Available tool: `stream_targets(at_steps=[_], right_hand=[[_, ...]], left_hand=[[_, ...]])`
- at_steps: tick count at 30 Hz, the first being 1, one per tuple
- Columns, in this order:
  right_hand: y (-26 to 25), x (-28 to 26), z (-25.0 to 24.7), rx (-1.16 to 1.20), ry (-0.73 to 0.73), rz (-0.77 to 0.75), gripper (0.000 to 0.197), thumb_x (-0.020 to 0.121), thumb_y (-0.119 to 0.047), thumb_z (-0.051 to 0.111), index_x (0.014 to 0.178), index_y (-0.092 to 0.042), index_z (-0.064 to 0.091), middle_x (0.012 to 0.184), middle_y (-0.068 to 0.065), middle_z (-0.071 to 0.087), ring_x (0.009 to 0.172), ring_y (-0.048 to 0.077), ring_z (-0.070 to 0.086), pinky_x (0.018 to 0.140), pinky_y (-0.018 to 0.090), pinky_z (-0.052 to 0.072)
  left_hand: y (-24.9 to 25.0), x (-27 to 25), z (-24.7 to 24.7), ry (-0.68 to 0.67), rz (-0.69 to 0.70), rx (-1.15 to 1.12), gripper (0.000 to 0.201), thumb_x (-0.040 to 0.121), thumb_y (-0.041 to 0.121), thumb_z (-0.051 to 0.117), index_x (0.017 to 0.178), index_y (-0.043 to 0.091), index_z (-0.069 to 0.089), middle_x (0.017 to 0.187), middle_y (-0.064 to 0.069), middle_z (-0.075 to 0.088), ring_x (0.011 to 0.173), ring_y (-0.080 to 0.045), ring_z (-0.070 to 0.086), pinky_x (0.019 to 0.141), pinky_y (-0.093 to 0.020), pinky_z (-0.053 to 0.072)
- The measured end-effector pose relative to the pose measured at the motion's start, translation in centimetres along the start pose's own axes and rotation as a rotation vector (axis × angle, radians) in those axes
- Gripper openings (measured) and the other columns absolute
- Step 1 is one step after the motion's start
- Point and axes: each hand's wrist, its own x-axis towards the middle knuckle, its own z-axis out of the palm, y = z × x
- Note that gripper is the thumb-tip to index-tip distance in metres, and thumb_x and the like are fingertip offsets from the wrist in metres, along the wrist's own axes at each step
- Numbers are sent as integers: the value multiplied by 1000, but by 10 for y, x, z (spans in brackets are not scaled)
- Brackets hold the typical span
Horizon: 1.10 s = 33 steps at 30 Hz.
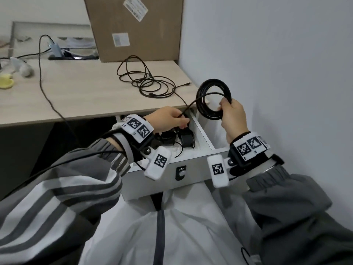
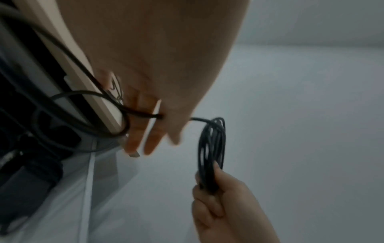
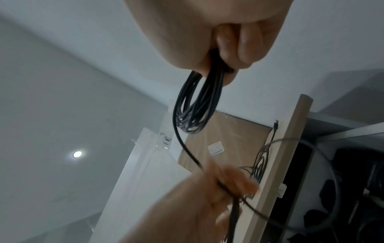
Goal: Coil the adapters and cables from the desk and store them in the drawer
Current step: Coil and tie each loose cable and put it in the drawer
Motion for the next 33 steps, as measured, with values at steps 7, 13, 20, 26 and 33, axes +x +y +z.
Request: stream_targets(at_steps=[7, 13, 20, 26, 33], right_hand=[[0, 6, -21, 217, 25, 164, 22, 98, -20, 41, 76, -19, 48, 71, -3, 48, 46, 7, 31, 35, 16, 22], [-2, 9, -12, 417, -7, 290, 28, 100, -19, 40, 72, -16, 43, 62, -2, 34, 30, 3, 21, 32, 16, 13], [15, 37, -35, 589, 52, 482, 28, 98, -11, 35, 72, -20, 38, 65, -3, 35, 24, 4, 18, 29, 11, 9], [14, 37, -13, 522, 72, 468, 26, 96, -10, 36, 73, -19, 42, 66, -1, 37, 24, 4, 18, 30, 10, 11], [11, 45, -14, 485, 120, 468, 24, 90, -5, 38, 69, -16, 39, 65, 2, 29, 26, 6, 15, 33, 9, 11]], left_hand=[[-39, -9, -30, 188, -174, 26, 26, 95, 31, 56, 89, 12, 71, 69, 2, 61, 48, 0, 49, 44, -7, 34], [-51, -37, -53, 132, -127, -475, 50, 90, 58, 48, 108, 16, 70, 106, 2, 70, 99, -9, 62, 89, -23, 40], [-101, -44, -86, 682, -248, -421, 26, 96, 36, 54, 93, 17, 71, 91, -2, 59, 75, -9, 45, 72, -25, 37], [-112, -43, -118, 870, -417, -368, 30, 97, 38, 48, 92, 19, 70, 37, 4, 31, 27, -11, 26, 41, -27, 24], [-130, -42, -127, 935, -513, -454, 38, 97, 41, 44, 95, 17, 73, 52, -6, 36, 49, -25, 33, 63, -30, 33]])
